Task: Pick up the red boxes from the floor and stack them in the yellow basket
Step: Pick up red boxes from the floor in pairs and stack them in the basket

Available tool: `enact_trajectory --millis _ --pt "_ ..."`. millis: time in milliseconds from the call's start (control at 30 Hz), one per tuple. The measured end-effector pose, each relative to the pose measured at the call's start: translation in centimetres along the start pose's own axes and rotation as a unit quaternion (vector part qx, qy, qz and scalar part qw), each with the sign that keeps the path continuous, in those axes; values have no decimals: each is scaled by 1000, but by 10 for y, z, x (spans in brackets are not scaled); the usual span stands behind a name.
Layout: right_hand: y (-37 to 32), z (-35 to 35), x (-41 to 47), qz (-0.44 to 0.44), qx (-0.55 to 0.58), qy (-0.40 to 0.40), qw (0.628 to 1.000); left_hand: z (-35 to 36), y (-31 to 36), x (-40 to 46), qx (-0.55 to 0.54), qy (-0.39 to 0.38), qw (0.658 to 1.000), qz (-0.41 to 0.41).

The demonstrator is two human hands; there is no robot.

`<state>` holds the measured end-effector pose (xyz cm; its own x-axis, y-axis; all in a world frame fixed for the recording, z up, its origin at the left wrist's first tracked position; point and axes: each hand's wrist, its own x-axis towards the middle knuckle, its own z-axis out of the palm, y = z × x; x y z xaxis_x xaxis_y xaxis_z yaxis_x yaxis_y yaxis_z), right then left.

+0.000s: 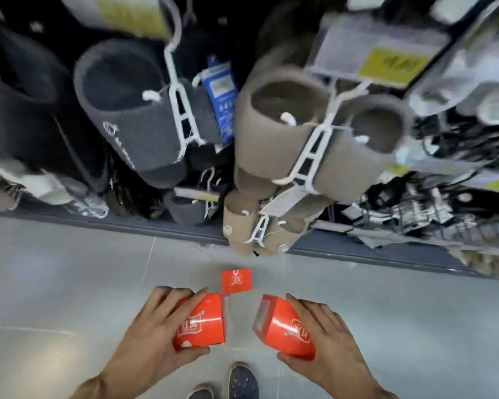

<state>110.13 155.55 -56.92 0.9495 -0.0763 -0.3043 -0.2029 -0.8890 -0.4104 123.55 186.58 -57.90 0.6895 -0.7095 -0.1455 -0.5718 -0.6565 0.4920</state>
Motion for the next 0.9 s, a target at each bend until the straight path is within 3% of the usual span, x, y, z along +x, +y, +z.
enact_trajectory --millis 233,433,633,900 --pt "-27 -219 -116 110 27 138 984 -160 176 55 17 12 988 156" --pt "-11 -349 -221 205 56 224 951 -232 341 107 16 -8 964 266" --pt "63 -438 -312 301 67 289 906 -234 501 174 -9 -30 928 371" --pt "203 -521 -408 378 84 383 839 -169 710 282 -9 -55 883 467"
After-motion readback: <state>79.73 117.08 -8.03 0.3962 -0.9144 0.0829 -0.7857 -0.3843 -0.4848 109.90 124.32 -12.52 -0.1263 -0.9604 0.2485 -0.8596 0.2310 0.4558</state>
